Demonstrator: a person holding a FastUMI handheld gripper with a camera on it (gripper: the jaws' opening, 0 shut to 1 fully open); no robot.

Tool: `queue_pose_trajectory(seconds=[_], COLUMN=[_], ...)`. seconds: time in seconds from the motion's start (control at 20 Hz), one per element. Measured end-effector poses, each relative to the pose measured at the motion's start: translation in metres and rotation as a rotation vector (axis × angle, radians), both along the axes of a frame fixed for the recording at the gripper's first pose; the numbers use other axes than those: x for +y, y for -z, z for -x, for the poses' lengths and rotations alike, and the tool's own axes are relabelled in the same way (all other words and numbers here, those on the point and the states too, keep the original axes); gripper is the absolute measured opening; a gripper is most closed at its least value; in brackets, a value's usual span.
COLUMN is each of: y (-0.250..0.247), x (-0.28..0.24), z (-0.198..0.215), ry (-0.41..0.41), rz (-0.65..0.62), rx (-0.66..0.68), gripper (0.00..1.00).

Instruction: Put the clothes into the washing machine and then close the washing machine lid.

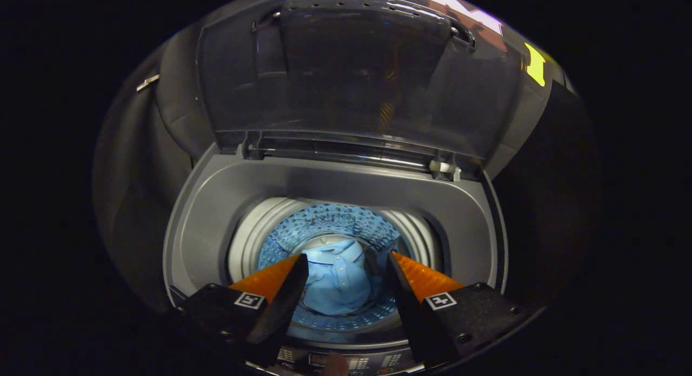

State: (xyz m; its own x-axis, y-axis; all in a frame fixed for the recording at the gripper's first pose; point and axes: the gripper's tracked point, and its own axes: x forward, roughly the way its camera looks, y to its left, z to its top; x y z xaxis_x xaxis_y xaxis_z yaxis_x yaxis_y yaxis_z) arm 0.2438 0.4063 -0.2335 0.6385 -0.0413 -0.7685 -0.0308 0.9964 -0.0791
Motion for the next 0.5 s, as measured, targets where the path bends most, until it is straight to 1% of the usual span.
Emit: queue_pose_trajectory(seconds=[0.1, 0.15, 0.3, 0.35, 0.45, 0.5], y=[0.000, 0.001, -0.002, -0.003, -0.013, -0.018], x=[0.008, 0.009, 0.006, 0.011, 0.015, 0.013], z=[0.000, 0.000, 0.003, 0.005, 0.002, 0.002], ry=[0.000, 0.014, 0.019, 0.007, 0.011, 0.005], rz=[-0.051, -0.069, -0.075, -0.101, -0.131, -0.125], rx=[-0.004, -0.009, -0.005, -0.004, -0.032, -0.047], gripper=[0.96, 0.96, 0.98, 0.98, 0.97, 0.97])
